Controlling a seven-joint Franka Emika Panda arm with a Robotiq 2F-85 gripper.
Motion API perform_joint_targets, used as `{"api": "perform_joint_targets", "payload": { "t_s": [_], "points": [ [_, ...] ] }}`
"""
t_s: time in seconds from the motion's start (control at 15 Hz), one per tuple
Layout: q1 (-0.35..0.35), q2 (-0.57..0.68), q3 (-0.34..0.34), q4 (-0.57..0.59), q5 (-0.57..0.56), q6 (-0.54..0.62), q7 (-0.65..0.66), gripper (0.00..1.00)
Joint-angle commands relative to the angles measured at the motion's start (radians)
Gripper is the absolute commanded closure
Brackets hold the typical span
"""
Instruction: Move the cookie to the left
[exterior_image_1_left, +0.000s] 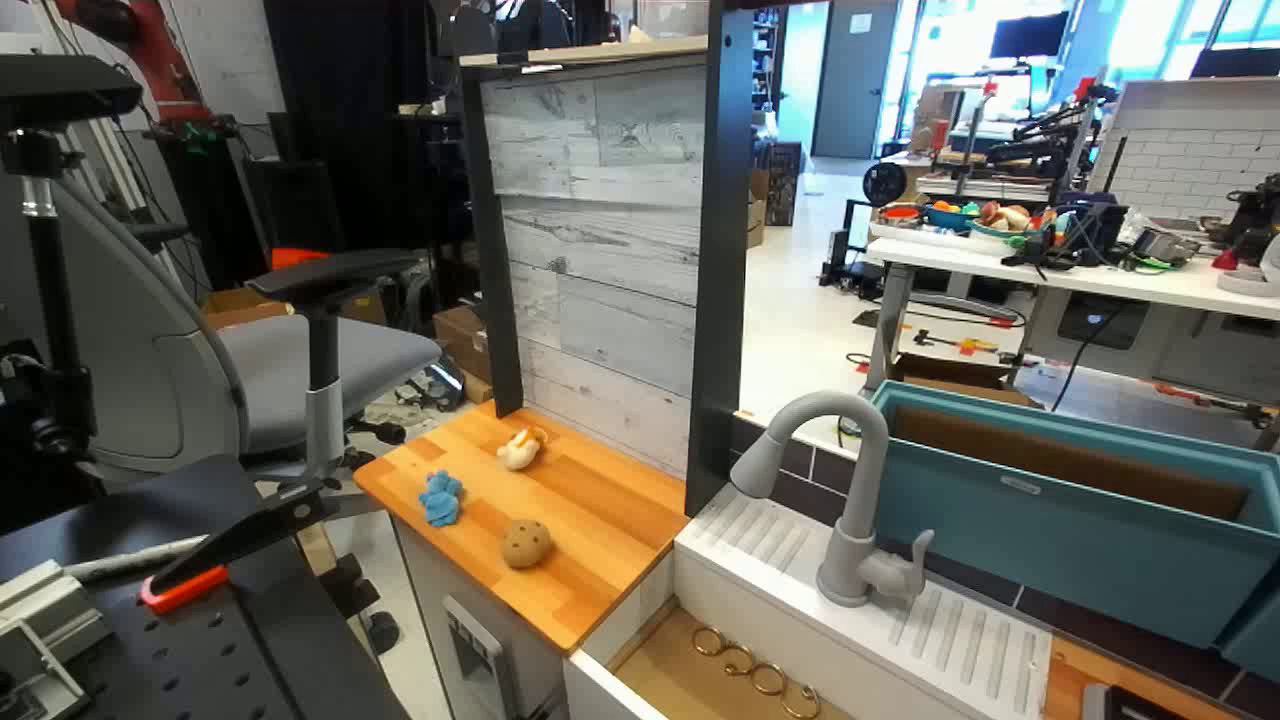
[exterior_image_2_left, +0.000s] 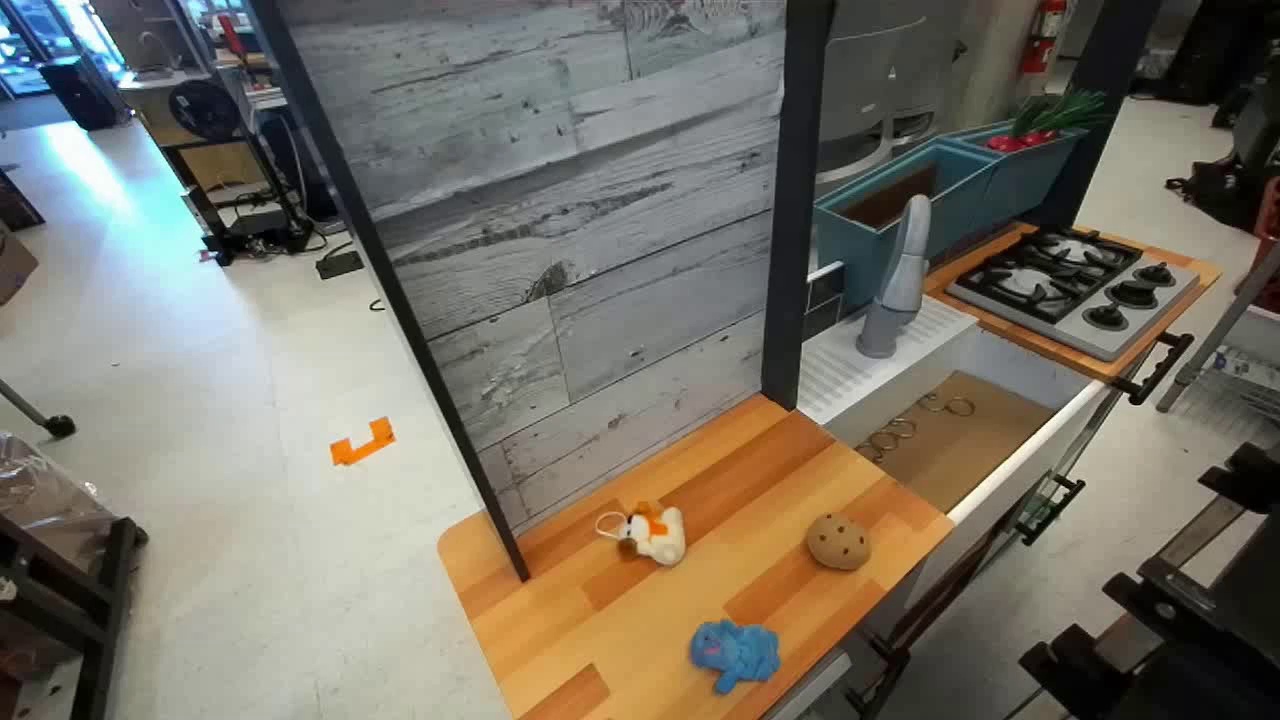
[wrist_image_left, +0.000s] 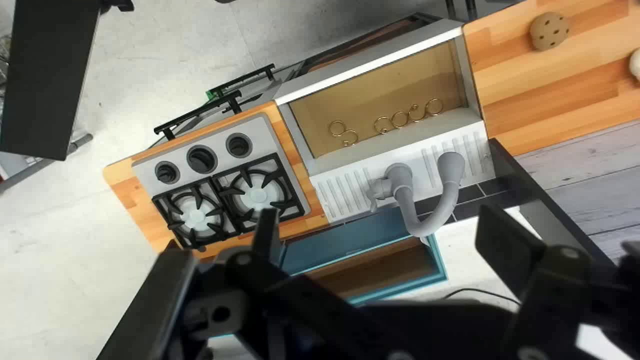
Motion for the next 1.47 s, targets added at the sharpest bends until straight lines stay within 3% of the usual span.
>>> {"api": "perform_joint_targets", "payload": {
  "t_s": [0.0,0.87,1.13,1.4],
  "points": [
    [0.012,0.000,-0.011,0.003,-0.004,-0.003,0.002,0.00],
    [0.012,0.000,-0.011,0.005,-0.004,-0.003,0.002,0.00],
    [0.036,0.082,0.074,0.017,-0.130,-0.008,0.096,0.00],
    [0.116,0.206,0.159,0.028,-0.265,0.019,0.203,0.00]
  ]
}}
